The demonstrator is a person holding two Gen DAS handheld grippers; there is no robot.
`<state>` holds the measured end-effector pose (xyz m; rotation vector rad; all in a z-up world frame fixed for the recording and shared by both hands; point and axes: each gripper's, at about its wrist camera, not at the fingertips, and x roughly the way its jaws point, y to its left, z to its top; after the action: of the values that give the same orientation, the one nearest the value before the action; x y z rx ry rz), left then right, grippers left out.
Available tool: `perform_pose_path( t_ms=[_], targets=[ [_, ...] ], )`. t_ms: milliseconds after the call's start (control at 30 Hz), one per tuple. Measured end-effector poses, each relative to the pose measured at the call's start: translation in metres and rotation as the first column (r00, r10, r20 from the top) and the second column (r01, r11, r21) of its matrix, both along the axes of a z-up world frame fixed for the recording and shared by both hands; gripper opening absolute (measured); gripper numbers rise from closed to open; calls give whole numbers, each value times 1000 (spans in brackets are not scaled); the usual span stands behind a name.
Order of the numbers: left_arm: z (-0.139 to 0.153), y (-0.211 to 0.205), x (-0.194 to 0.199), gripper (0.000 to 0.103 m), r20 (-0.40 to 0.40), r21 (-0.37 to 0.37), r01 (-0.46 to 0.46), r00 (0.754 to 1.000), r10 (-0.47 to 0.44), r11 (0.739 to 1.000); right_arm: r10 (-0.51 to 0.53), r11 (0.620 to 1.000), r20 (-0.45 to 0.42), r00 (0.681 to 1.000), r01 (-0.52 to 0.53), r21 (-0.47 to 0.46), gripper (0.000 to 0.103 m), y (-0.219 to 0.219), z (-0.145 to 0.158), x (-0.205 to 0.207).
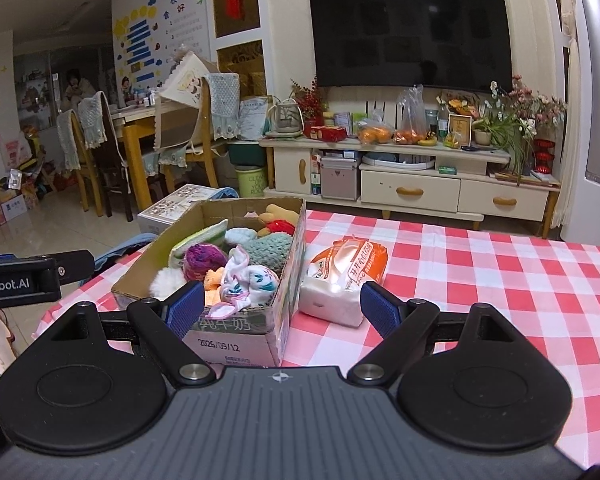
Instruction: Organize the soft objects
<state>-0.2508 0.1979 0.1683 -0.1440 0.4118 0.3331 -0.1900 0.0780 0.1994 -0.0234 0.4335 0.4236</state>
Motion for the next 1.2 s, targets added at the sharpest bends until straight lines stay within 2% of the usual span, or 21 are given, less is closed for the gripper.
perform_pose_path(
  t_ms=[400,800,1033,1200],
  targets=[
    [0,0,-10,102,15,13,-5,1000,5,1000,9,999,31,999,-8,-32,103,3,0,-2],
    [-3,0,-14,102,15,22,-10,1000,10,1000,11,999,19,1000,-11,-37,103,5,-4,-1],
    [-8,-1,-8,102,-6,4,7,1000,-7,1000,6,1000,-9,1000,-7,-29,103,2,-12,2],
    [-13,-6,-3,102,-19,20,6,1000,-5,1000,-3,1000,-26,1000,3,-19,103,-2,-17,4]
  ],
)
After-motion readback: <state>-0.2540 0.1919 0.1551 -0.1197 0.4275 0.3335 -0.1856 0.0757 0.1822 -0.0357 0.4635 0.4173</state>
